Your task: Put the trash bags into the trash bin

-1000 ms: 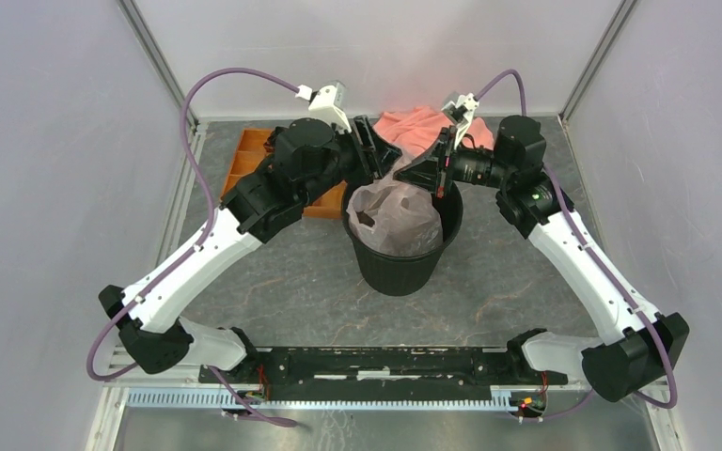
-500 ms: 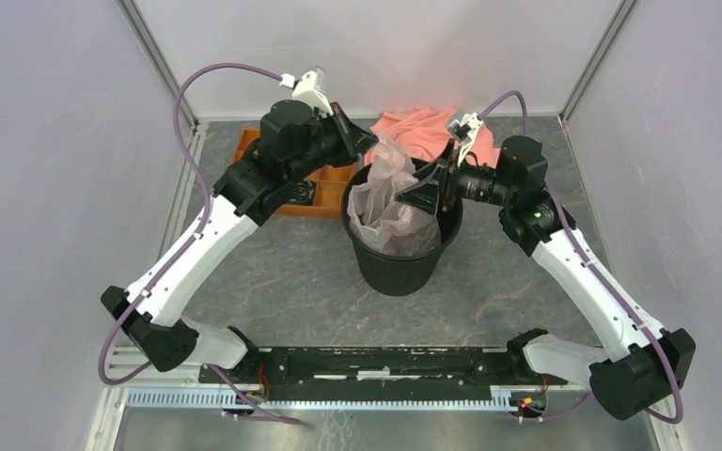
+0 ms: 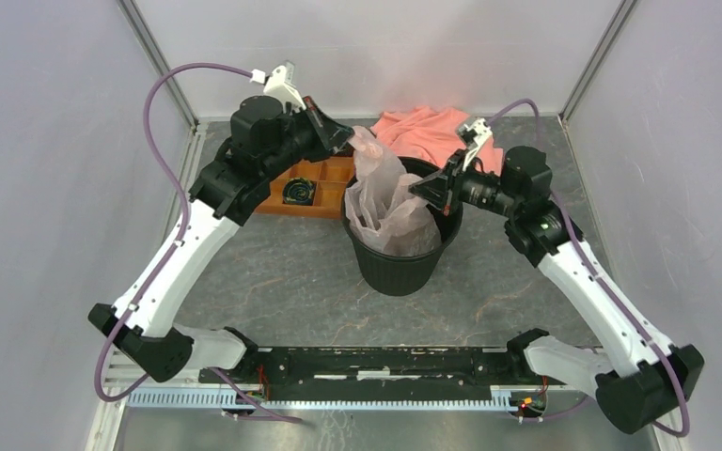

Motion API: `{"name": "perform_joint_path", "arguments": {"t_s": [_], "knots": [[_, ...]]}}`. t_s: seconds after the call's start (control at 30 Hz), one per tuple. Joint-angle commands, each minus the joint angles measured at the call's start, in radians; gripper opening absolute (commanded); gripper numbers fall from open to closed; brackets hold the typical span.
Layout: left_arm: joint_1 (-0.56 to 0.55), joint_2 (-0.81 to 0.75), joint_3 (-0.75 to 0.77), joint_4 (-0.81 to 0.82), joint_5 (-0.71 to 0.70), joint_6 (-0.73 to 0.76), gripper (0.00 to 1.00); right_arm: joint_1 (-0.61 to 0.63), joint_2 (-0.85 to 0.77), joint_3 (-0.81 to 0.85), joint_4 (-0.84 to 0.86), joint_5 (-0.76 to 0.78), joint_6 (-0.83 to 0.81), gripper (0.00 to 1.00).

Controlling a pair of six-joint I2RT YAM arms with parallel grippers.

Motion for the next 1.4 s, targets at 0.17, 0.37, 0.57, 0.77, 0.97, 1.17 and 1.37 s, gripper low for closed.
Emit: {"name": "perform_joint_path", "arguments": {"t_s": [0.17,0.37,0.57,0.77,0.97,1.17,1.37], "knots": [[0.18,-0.088,-0.07,-0.129,-0.083,0.127,0.02,-0.001,-0.306,-0.107,-0.328,0.836,-0.231,0.0],[0.278,-0.088,-0.161,-0.028,0.103,0.095,0.02,-0.001,-0.282,-0.114,-0.271,0.807,-0.231,0.0],[0.3,-0.172,-0.18,0.025,0.083,0.115,0.02,-0.012,-0.216,0.032,-0.339,0.953,-0.279,0.0],[0.301,-0.264,-0.203,0.006,0.016,0.13,0.02,-0.013,-0.25,0.048,-0.38,0.874,-0.323,0.03],[0.302,-0.352,-0.305,0.028,0.281,0.214,0.02,-0.012,-0.358,-0.03,-0.474,0.64,-0.302,0.23],[0.301,-0.488,-0.444,0.07,0.428,0.217,0.02,-0.013,-0.411,-0.03,-0.443,0.486,-0.124,0.55],[0.301,-0.602,-0.532,0.09,0.462,0.165,0.02,-0.013,-0.485,-0.151,-0.295,0.49,0.168,0.98]]}}
